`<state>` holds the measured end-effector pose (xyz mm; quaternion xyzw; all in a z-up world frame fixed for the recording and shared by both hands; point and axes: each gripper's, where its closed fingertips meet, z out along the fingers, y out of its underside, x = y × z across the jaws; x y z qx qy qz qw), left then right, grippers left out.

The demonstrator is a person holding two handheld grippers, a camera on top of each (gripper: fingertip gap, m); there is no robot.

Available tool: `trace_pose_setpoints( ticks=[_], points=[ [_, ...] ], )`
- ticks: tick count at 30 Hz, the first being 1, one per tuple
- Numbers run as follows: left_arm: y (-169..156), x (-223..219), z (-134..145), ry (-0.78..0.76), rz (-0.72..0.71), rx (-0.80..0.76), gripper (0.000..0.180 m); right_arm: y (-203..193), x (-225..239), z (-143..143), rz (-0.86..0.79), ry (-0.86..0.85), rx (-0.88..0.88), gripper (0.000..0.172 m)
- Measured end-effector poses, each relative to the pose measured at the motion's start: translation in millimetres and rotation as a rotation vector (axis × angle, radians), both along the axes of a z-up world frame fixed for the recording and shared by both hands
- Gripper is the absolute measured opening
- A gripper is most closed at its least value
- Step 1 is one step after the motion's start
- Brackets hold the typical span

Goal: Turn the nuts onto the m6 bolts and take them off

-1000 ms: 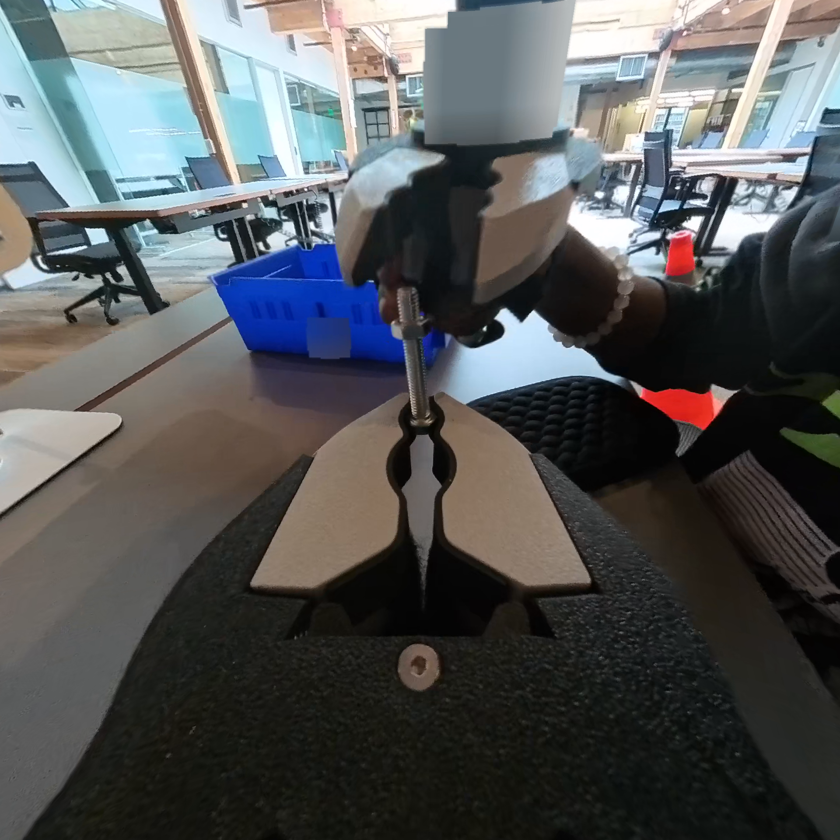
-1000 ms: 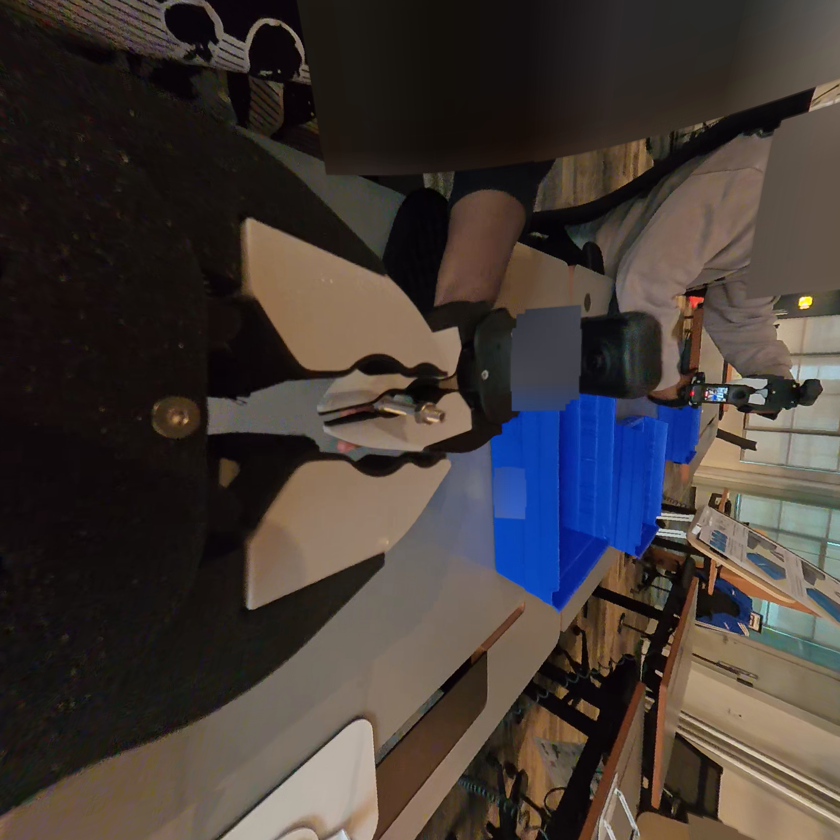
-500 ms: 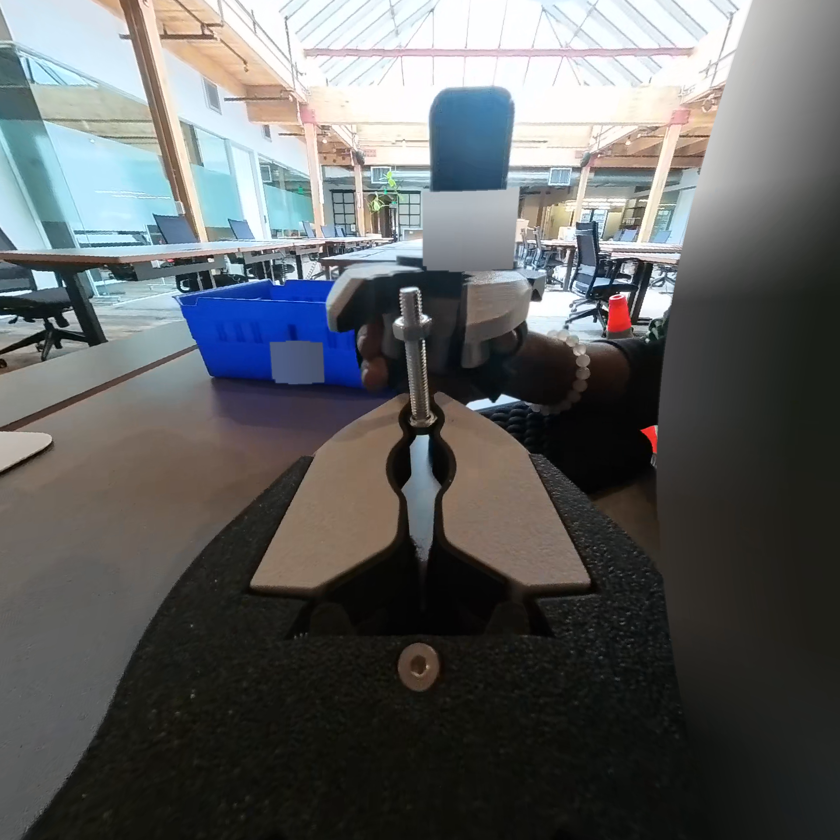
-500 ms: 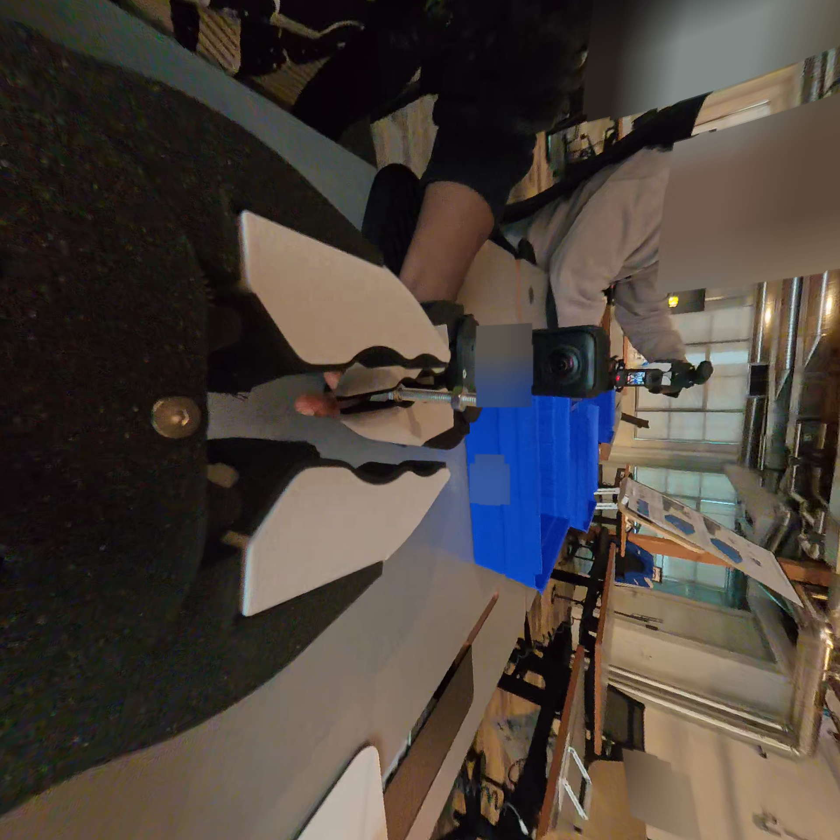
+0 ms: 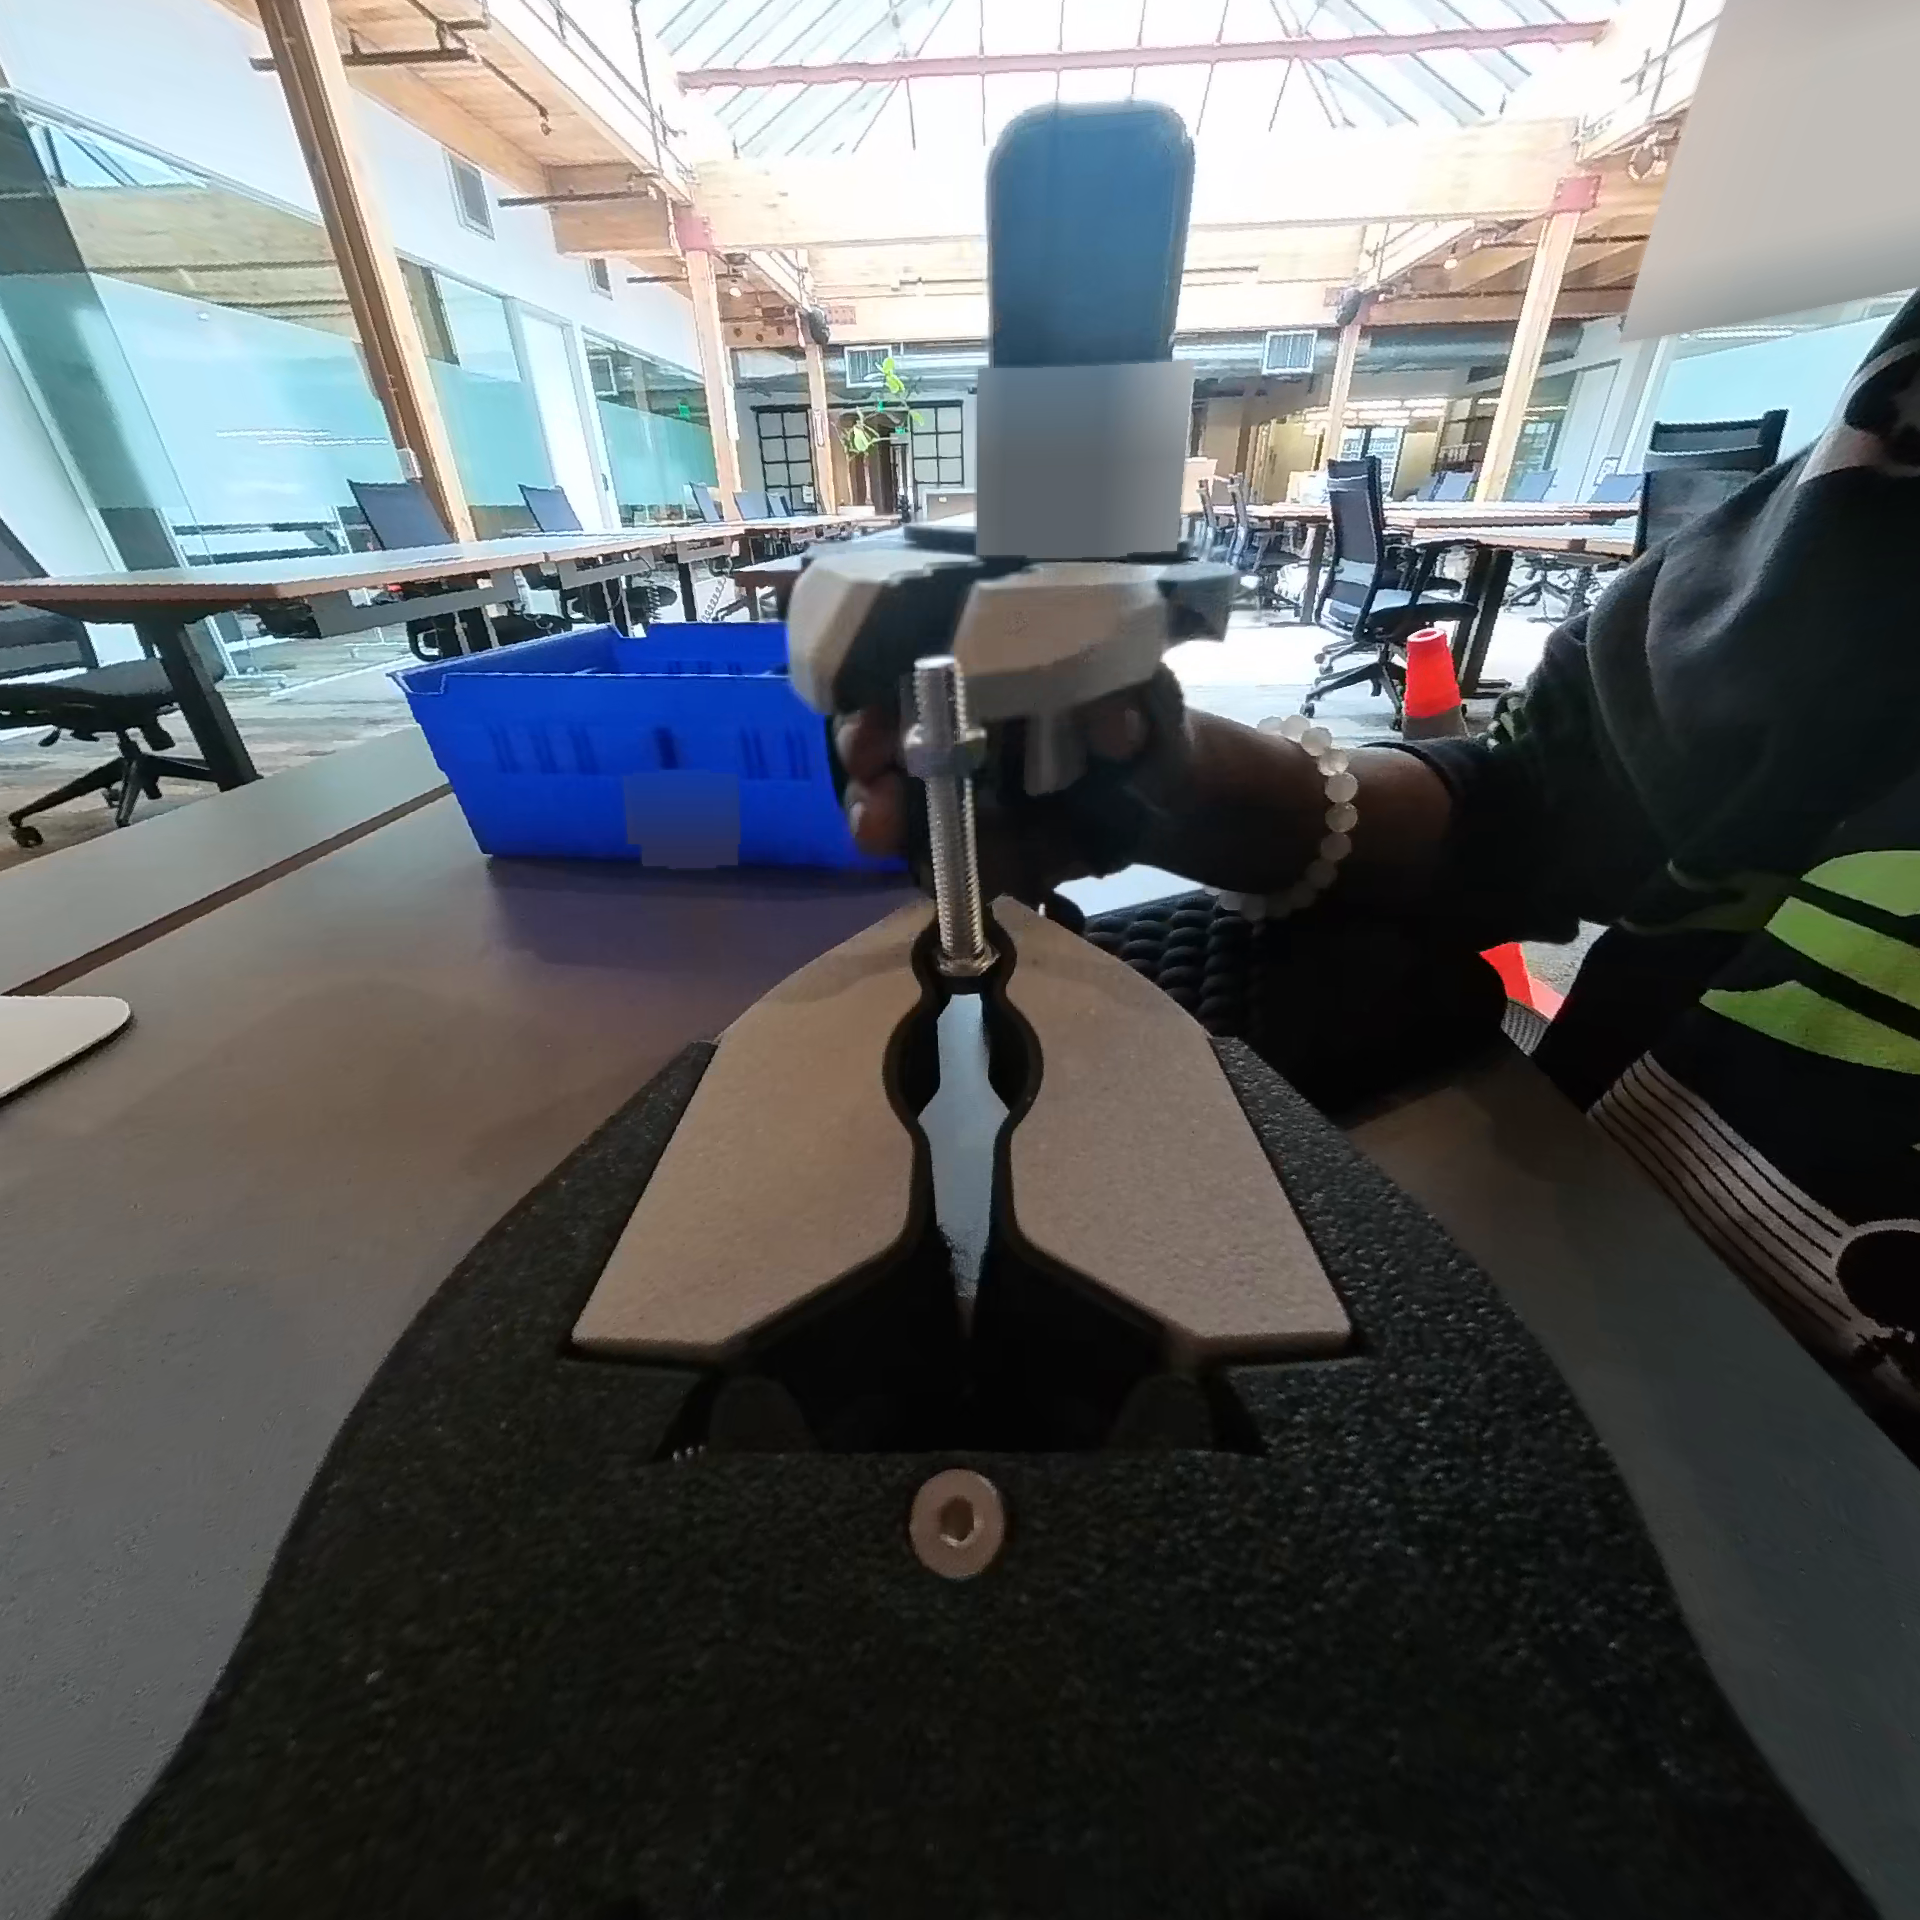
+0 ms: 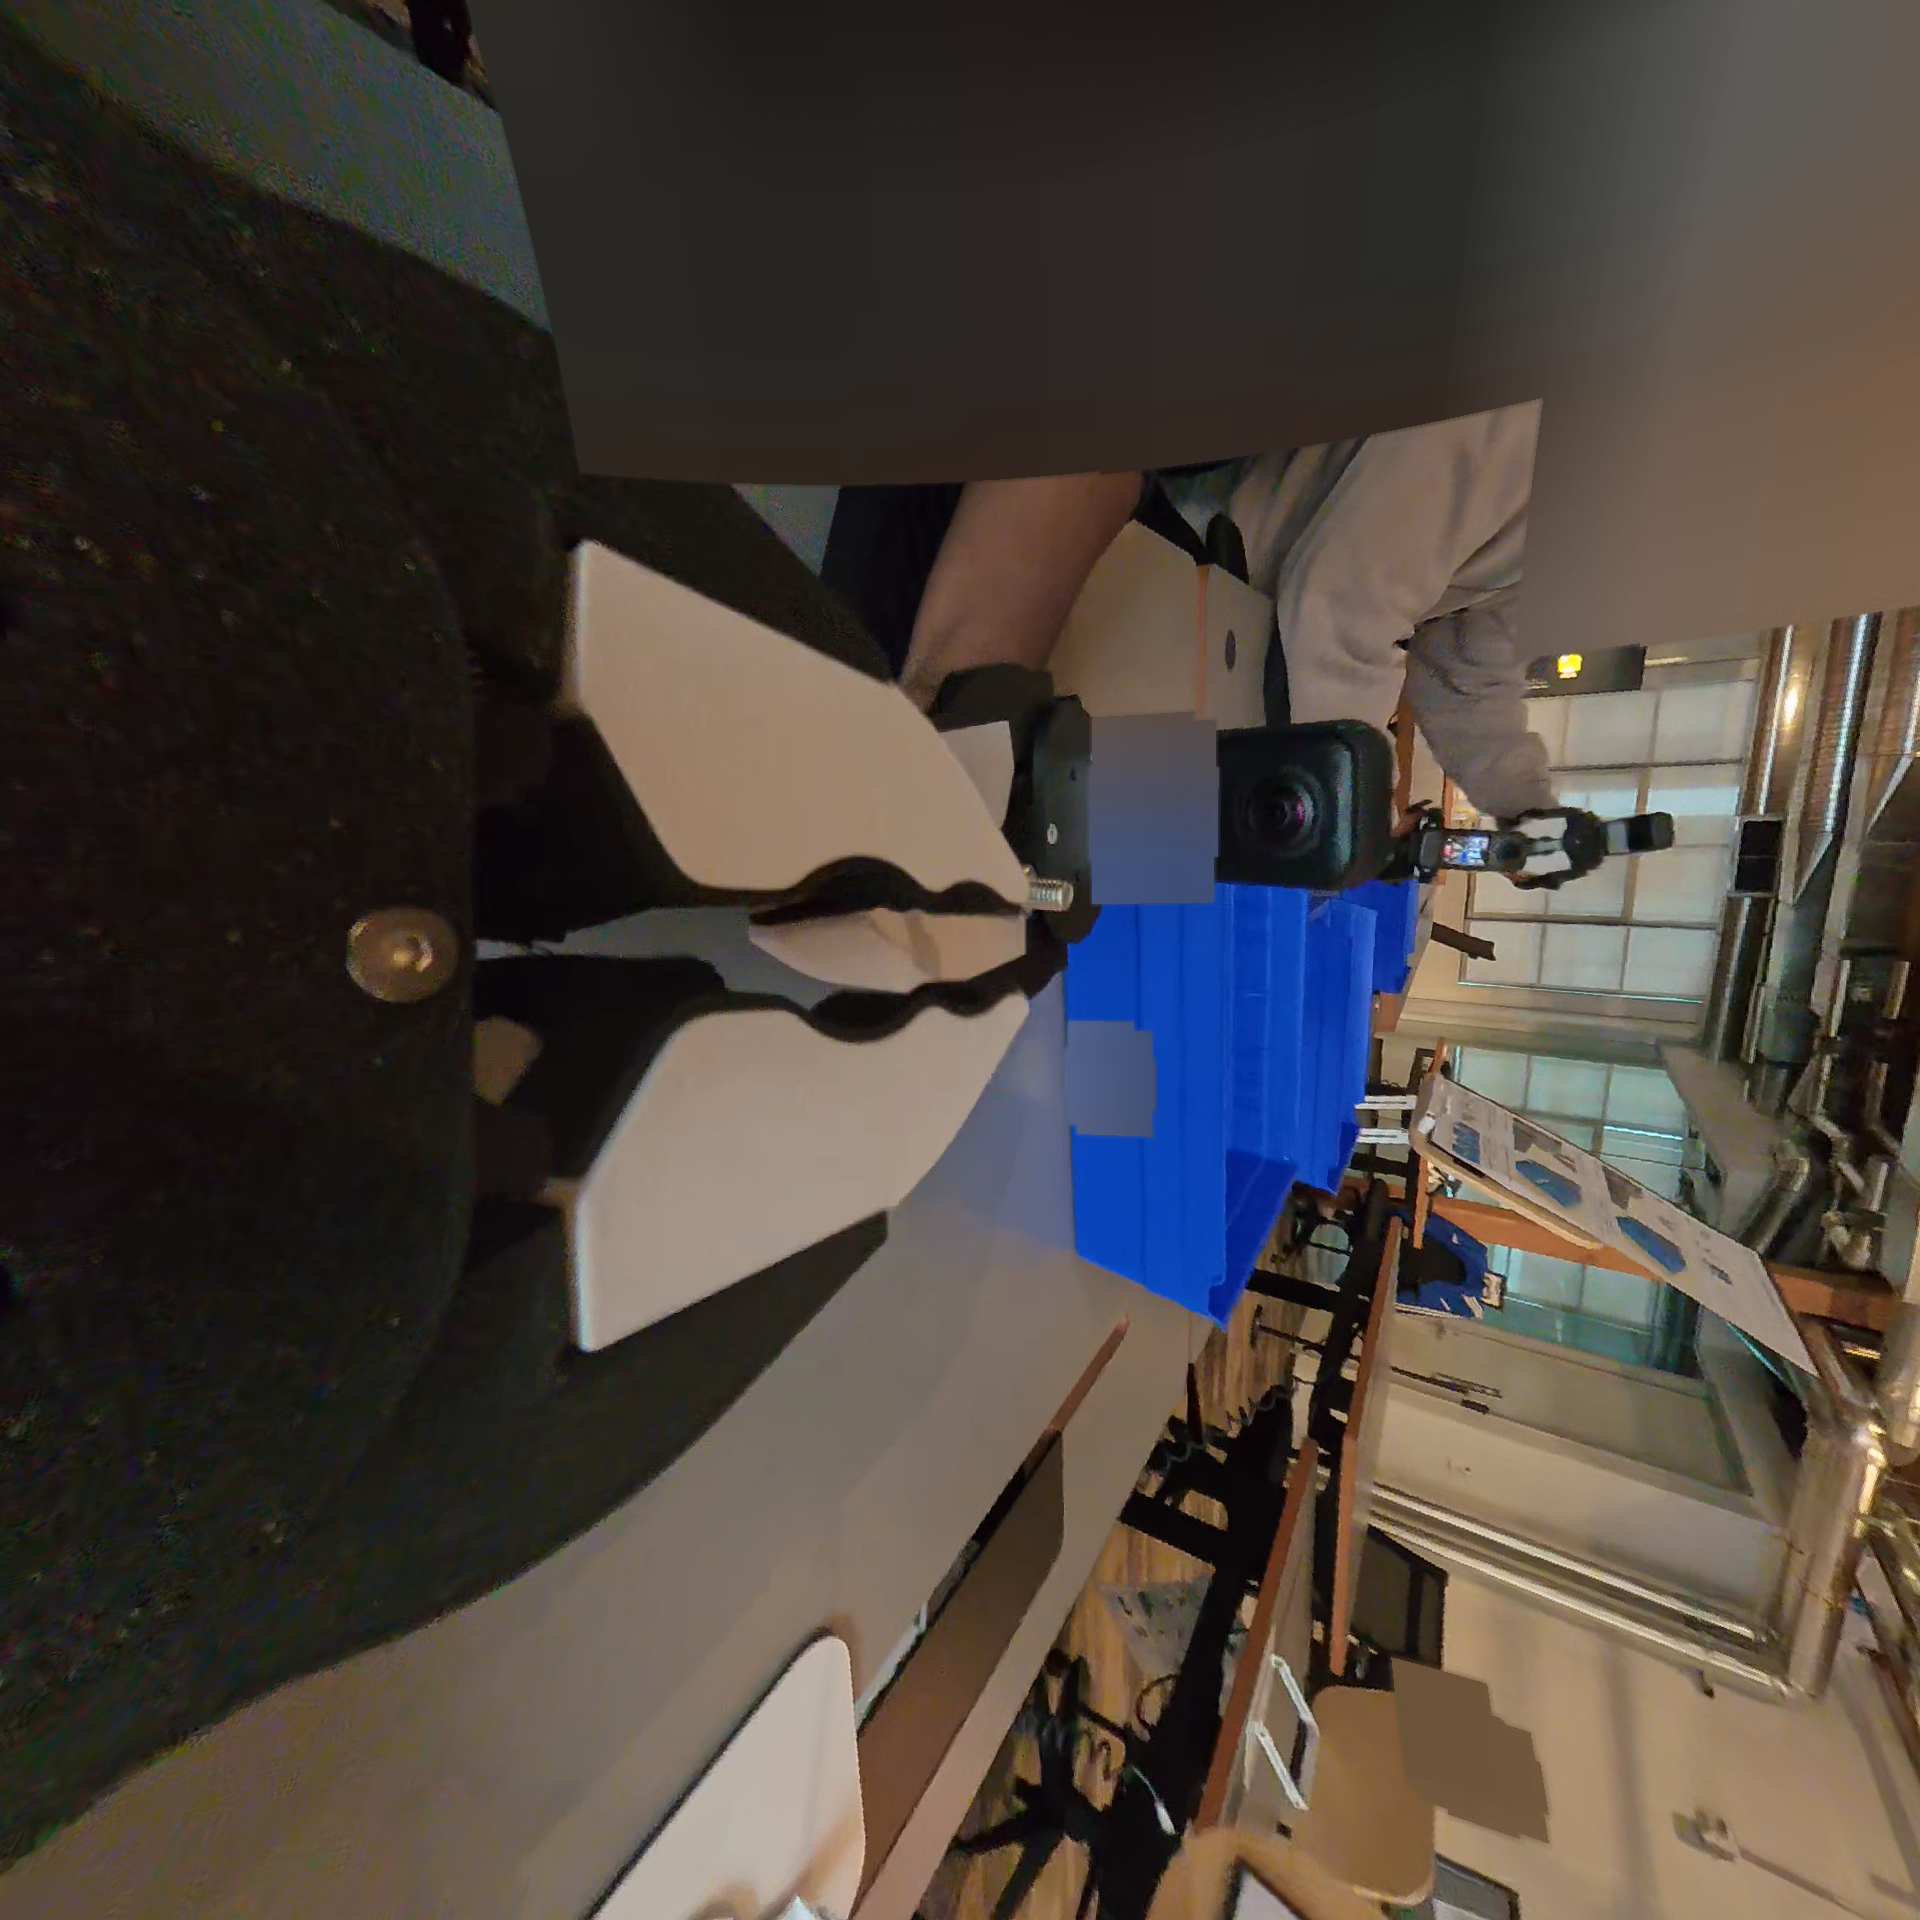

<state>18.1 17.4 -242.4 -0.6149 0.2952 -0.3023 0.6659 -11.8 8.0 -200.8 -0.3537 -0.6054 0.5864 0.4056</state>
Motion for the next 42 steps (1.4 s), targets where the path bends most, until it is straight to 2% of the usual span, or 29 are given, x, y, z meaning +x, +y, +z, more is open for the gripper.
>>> trace_pose_setpoints(
  ticks=[3,7,12,14,19,20,23,25,27,31,32,35,37,39,42],
  points=[
    [1,0,-1,0.004,0.005,-0.003,0.004,0,4,3,0.014,0.014,-0.010,0.008],
    [1,1,-1,0.013,0.004,-0.002,0.004,-12,-3,-5,0.038,-0.034,0.005,0.029],
    [1,1,-1,0.008,0.002,-0.001,0.004,5,3,-2,-0.009,-0.005,0.027,0.009],
    [1,0,-1,0.007,0.004,-0.003,0.004,6,5,2,-0.002,0.010,0.001,0.007],
    [1,2,-2,0.019,0.004,-0.005,0.004,-10,-2,-2,0.024,-0.018,0.018,0.032],
    [1,2,-2,0.022,0.004,-0.005,0.004,-10,-3,-4,0.018,-0.024,0.030,0.031],
    [1,1,-2,0.014,0.005,-0.004,0.004,-1,1,-3,-0.001,-0.015,0.024,0.011],
    [1,0,-1,0.007,0.006,-0.005,0.004,6,4,1,-0.010,0.003,0.002,0.007],
    [2,1,-2,0.014,0.006,-0.006,0.004,3,4,2,0.009,0.002,-0.016,0.008],
    [1,2,-2,0.022,0.006,-0.004,0.004,-9,-2,-4,0.017,-0.022,0.028,0.026],
    [2,2,-2,0.022,0.007,-0.005,0.004,-9,-2,-5,0.015,-0.023,0.035,0.026],
    [2,1,-2,0.017,0.009,-0.004,0.004,2,2,0,-0.011,-0.004,0.014,0.008],
    [2,1,-2,0.016,0.008,-0.005,0.004,7,5,4,-0.013,0.007,-0.010,0.006],
    [2,1,-2,0.020,0.010,-0.005,0.004,3,4,4,0.004,0.009,-0.019,0.009],
    [2,2,-2,0.025,0.010,-0.005,0.004,-9,-1,-2,0.018,-0.016,0.014,0.025]
  ],
)
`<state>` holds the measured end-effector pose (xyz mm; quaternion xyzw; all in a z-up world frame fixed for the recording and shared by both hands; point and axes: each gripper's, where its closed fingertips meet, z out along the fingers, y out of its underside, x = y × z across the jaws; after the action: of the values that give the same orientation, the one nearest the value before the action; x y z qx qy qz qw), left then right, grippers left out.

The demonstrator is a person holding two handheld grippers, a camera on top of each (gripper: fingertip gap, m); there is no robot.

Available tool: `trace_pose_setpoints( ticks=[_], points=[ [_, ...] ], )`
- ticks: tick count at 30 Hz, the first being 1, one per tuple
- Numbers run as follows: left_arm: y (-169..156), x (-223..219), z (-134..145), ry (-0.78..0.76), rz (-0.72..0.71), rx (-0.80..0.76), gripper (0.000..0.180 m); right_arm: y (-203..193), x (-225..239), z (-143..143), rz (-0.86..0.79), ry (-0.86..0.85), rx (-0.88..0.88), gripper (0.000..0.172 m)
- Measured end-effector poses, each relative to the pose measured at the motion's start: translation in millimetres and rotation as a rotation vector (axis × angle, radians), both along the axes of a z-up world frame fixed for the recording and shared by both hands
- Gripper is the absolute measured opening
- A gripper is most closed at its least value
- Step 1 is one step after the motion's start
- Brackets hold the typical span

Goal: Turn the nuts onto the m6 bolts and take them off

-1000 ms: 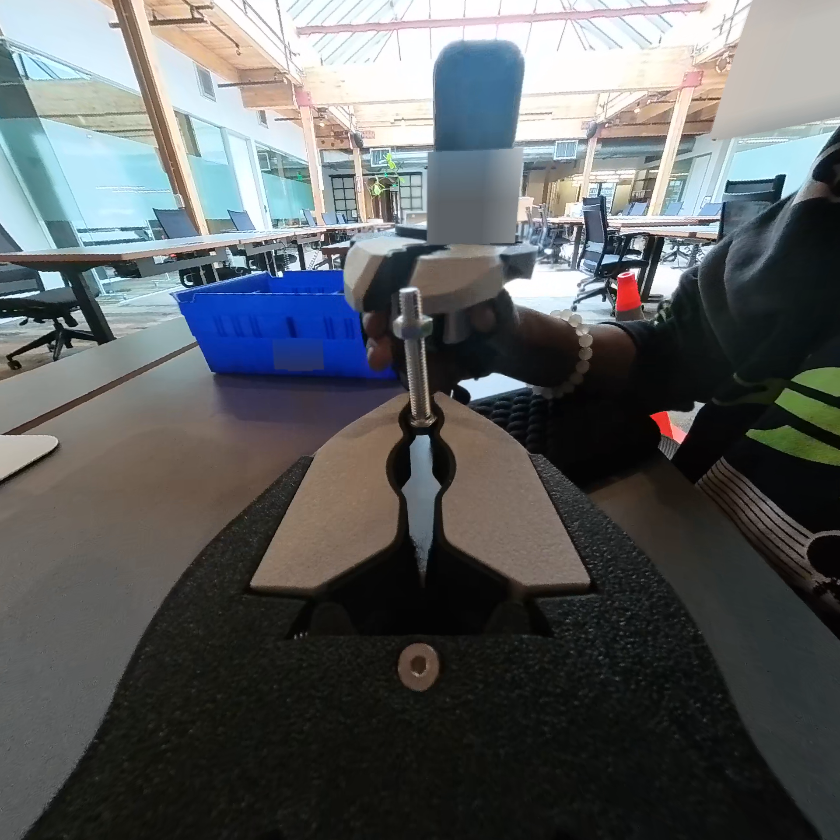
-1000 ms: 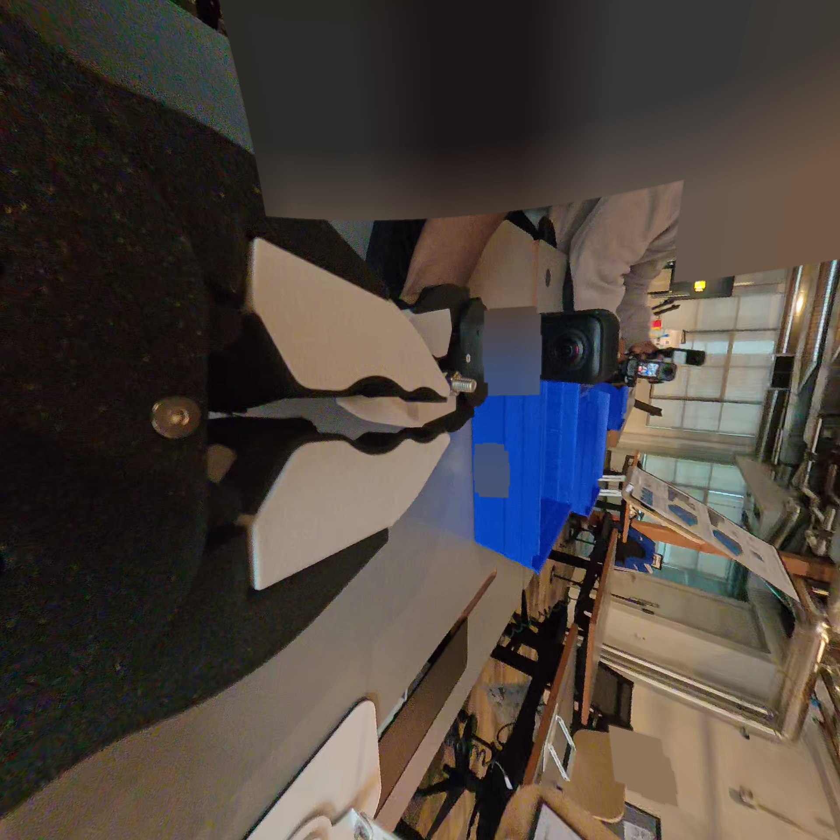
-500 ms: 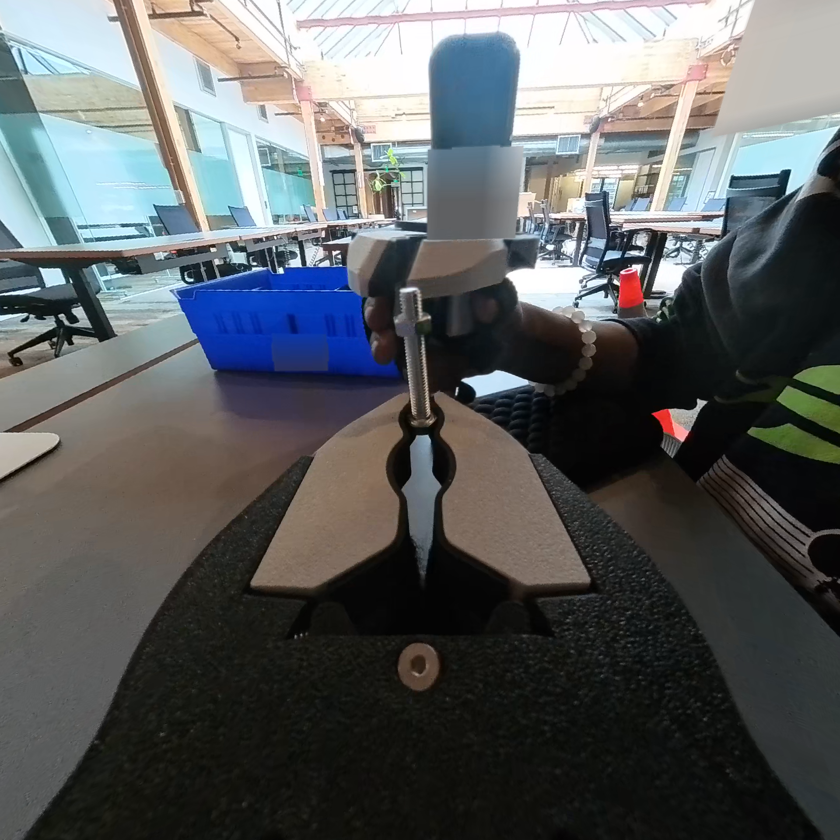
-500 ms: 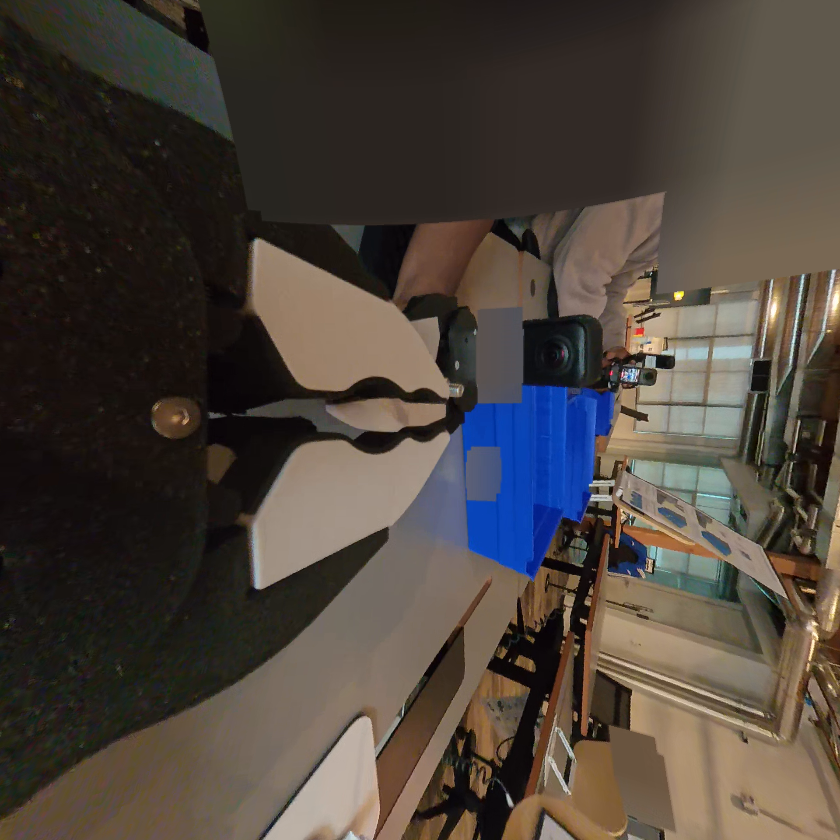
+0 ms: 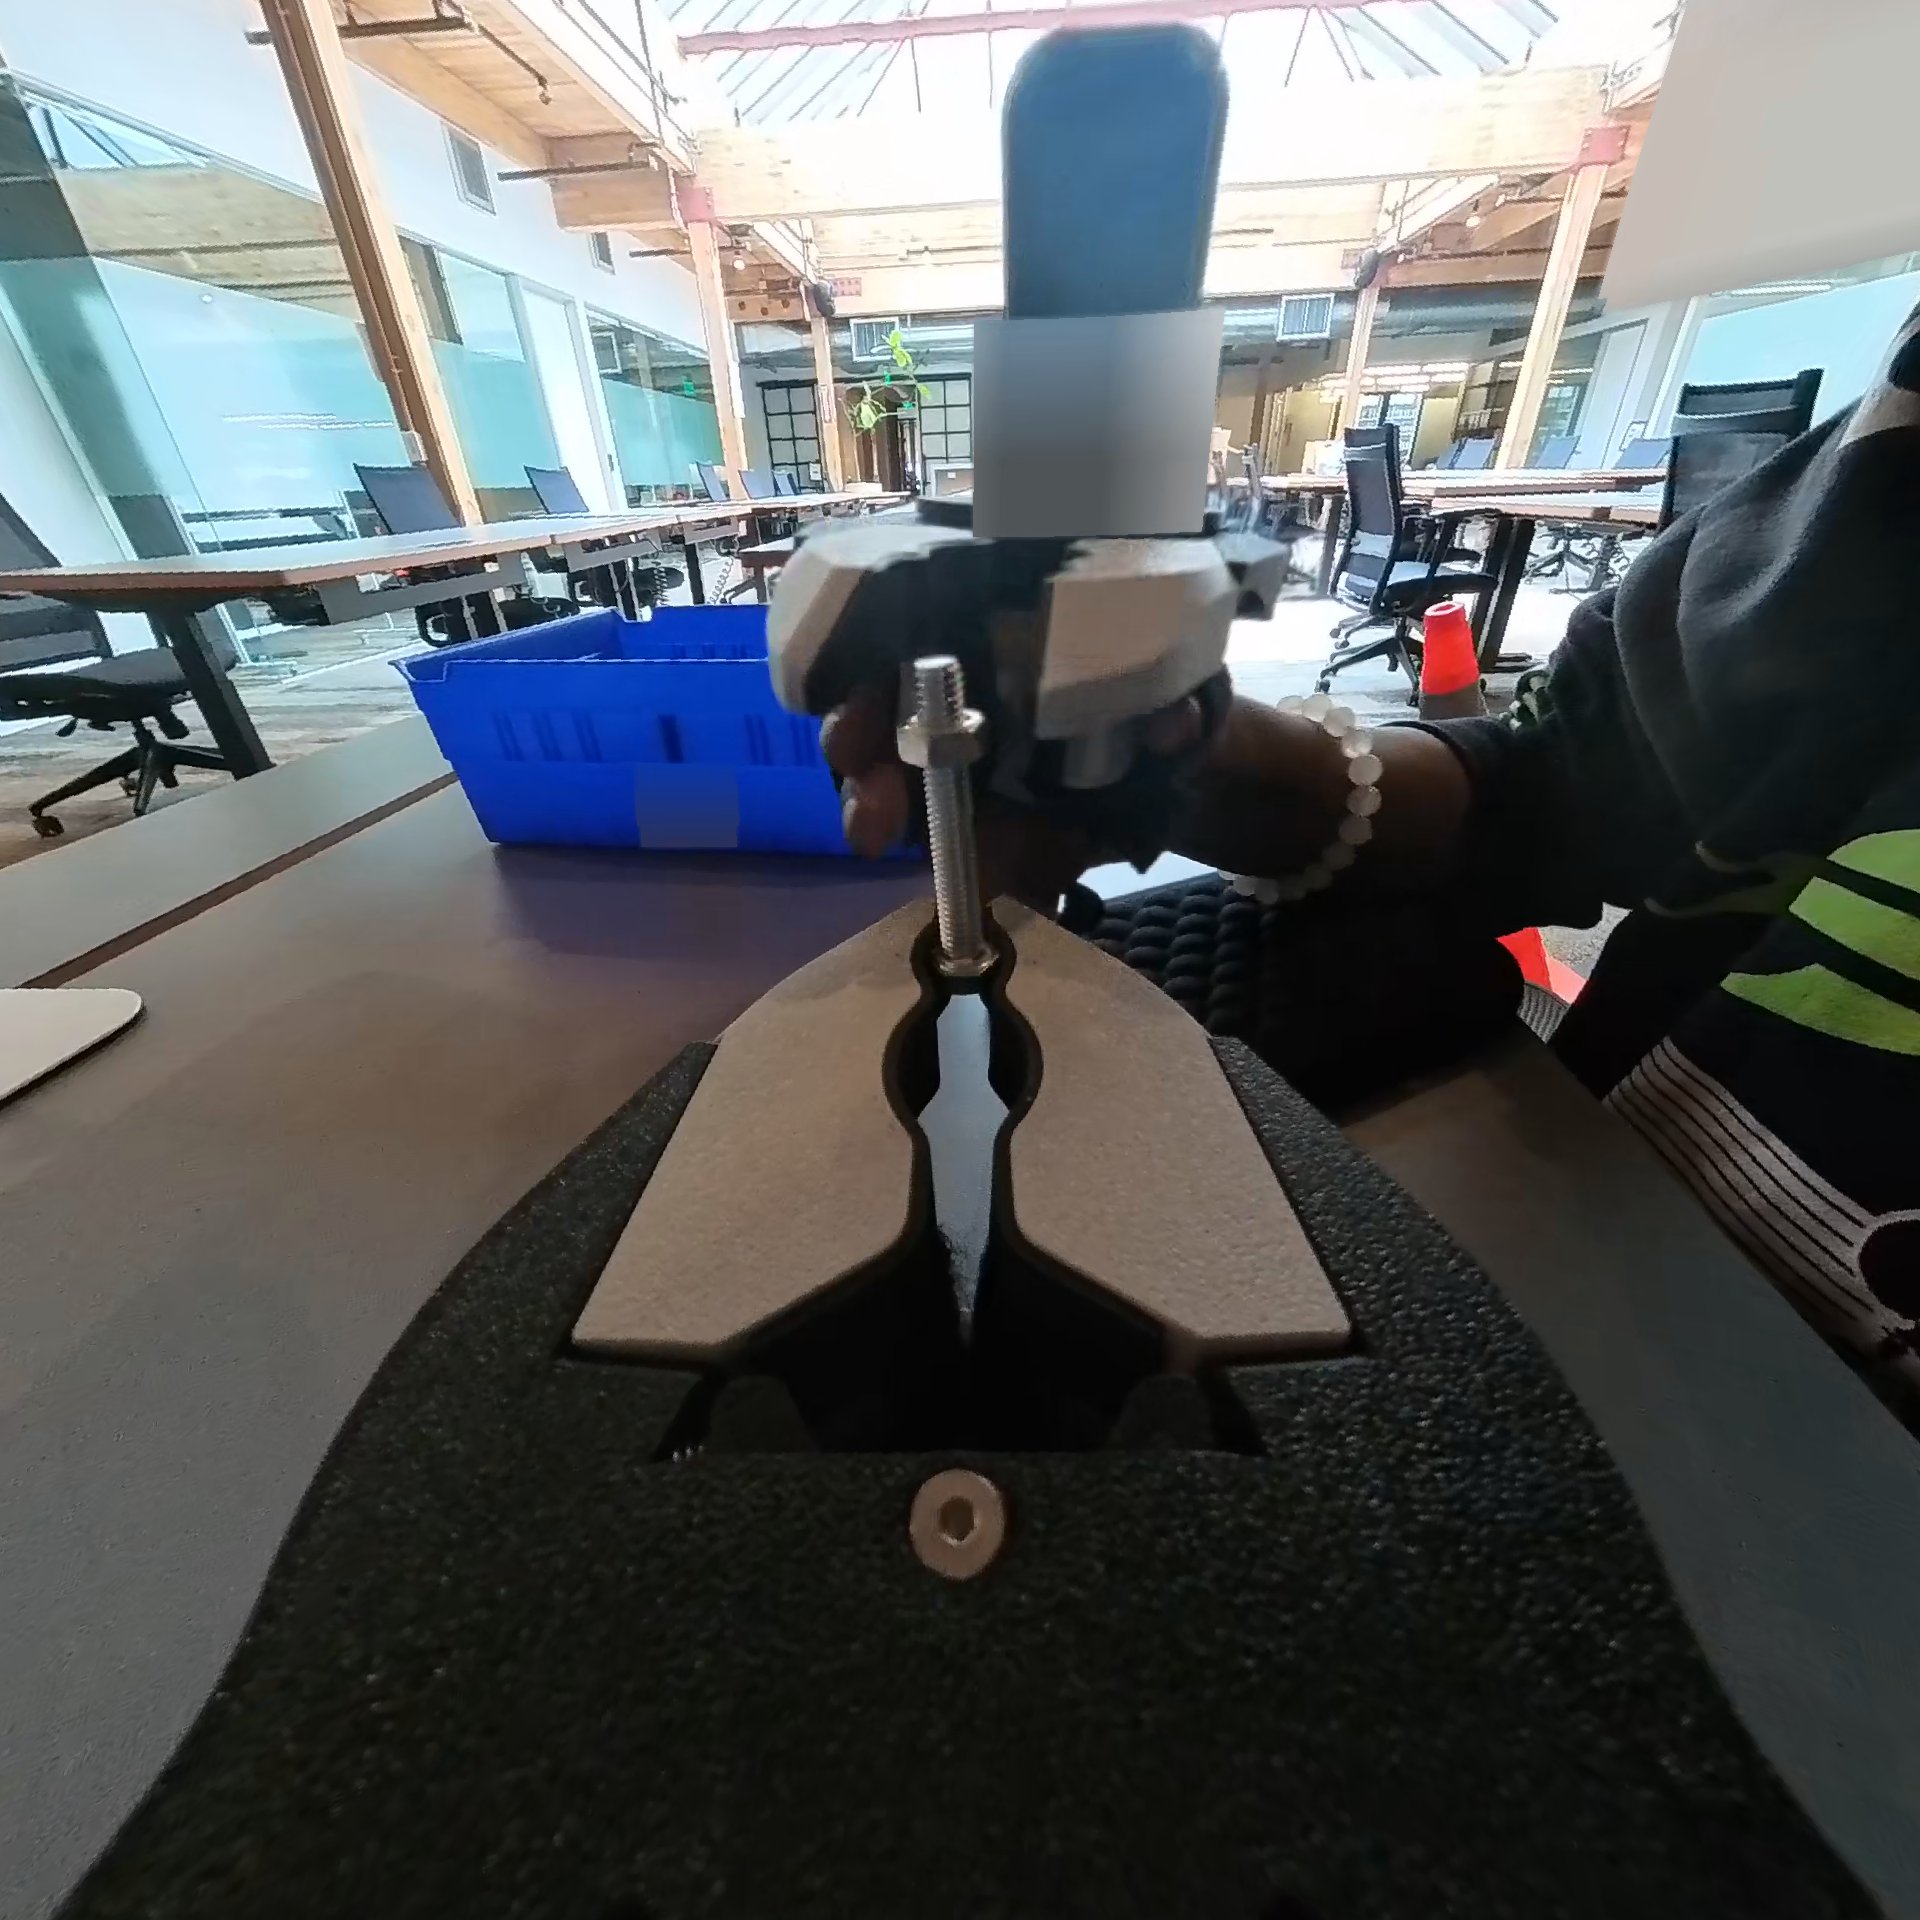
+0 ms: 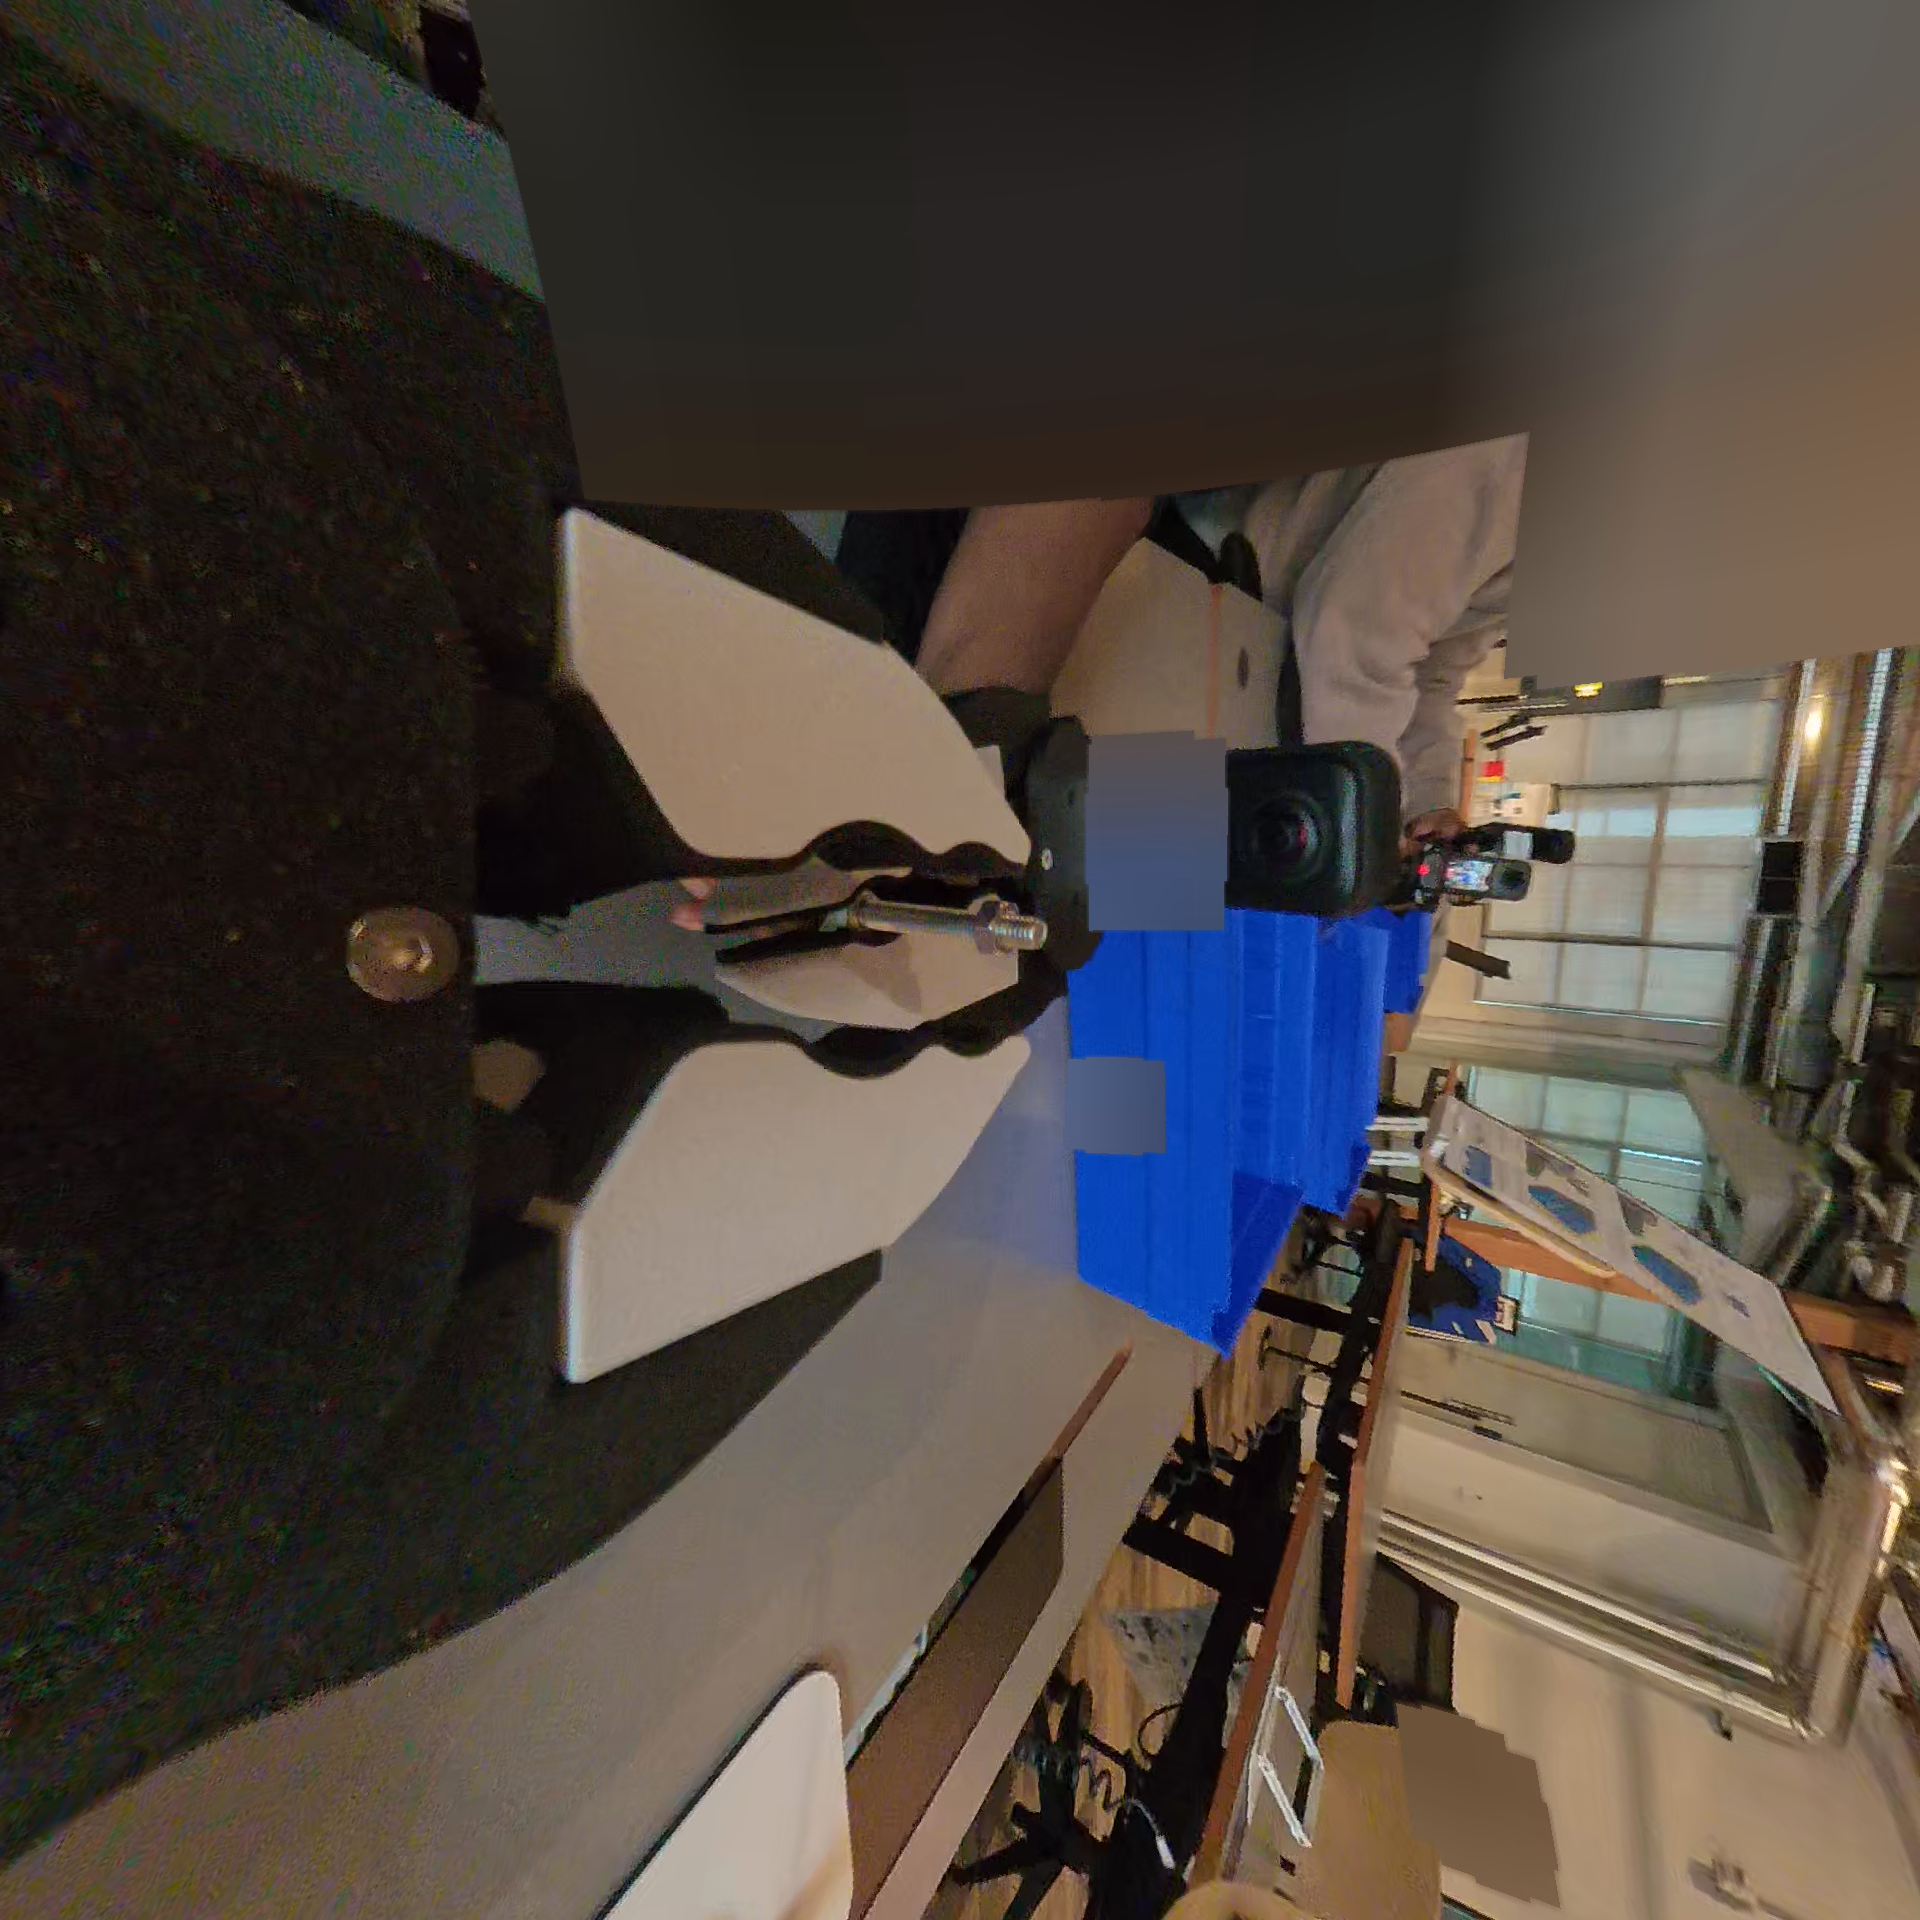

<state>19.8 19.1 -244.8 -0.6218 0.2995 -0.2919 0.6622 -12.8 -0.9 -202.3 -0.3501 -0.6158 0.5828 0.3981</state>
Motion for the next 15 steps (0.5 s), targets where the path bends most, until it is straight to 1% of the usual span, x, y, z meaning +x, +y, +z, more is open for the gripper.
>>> trace_pose_setpoints(
  ticks=[2,4,6,8,11,12,13,15],
  points=[
    [0,1,0,0.004,0.000,0.002,0.004,1,-2,-4,-0.015,-0.012,0.030,0.023],
    [0,-1,0,-0.003,0.005,0.000,0.004,6,2,-2,-0.022,-0.002,0.027,0.011],
    [0,-1,1,-0.011,0.004,-0.001,0.004,13,5,2,-0.031,0.014,-0.004,0.007],
    [0,-1,0,-0.006,0.004,-0.001,0.004,10,5,4,-0.011,0.018,-0.020,0.008],
    [0,0,0,0.002,0.004,0.001,0.004,1,1,0,0.000,0.004,0.012,0.024],
    [0,0,0,0.002,0.004,0.000,0.004,-1,0,-1,0.000,-0.004,0.019,0.026],
    [0,0,0,0.002,0.004,0.001,0.004,-1,-1,-2,-0.005,-0.007,0.021,0.025],
    [0,-1,0,-0.001,0.007,0.001,0.004,4,1,-2,-0.010,-0.003,0.023,0.013]
  ],
)
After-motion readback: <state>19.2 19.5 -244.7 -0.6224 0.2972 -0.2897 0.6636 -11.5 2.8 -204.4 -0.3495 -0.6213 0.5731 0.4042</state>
